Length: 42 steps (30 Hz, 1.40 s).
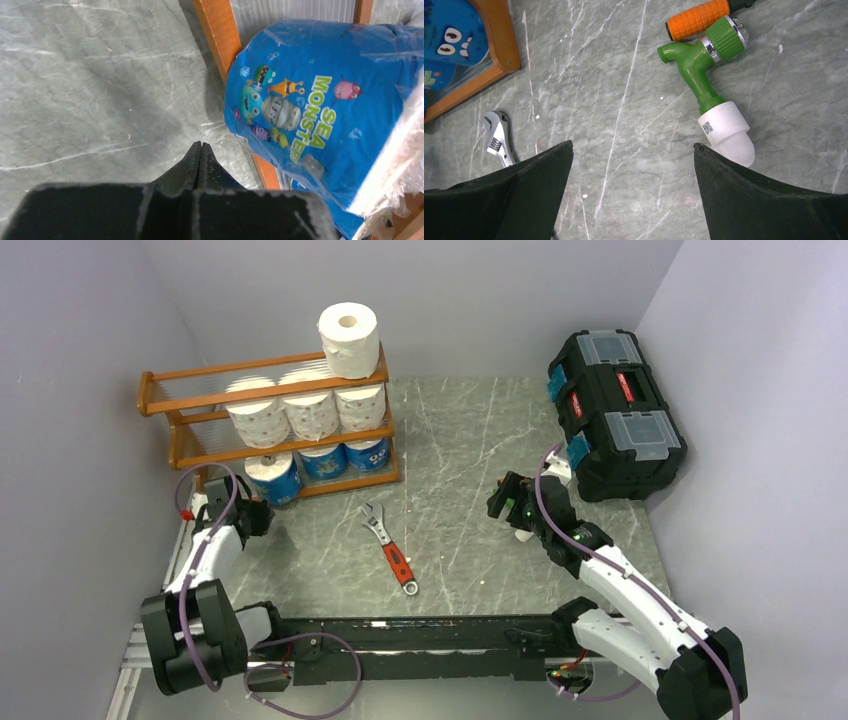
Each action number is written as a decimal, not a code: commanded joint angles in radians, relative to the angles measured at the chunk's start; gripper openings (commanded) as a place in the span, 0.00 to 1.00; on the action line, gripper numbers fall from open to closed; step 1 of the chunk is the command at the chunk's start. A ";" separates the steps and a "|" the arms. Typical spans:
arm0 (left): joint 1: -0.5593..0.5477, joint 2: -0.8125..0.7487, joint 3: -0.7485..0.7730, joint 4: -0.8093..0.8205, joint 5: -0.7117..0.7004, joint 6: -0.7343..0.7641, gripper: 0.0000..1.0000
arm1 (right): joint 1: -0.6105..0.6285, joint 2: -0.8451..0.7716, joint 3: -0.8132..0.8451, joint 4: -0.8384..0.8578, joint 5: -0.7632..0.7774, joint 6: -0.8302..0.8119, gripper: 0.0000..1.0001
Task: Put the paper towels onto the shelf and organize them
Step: Place the paper towel on the shelf.
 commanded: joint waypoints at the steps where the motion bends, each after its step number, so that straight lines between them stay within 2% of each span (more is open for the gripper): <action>1: -0.001 0.054 0.054 0.084 -0.009 -0.029 0.00 | -0.004 0.002 0.001 0.046 0.004 0.002 0.92; 16: -0.071 0.211 0.152 0.147 -0.009 -0.064 0.00 | -0.004 0.015 -0.002 0.046 0.013 0.002 0.92; 32: -0.090 0.315 0.199 0.203 -0.030 -0.079 0.00 | -0.007 0.038 0.007 0.044 0.014 0.004 0.92; 42: -0.099 0.286 0.206 0.175 -0.032 -0.076 0.00 | -0.008 0.057 0.024 0.054 -0.007 0.017 0.92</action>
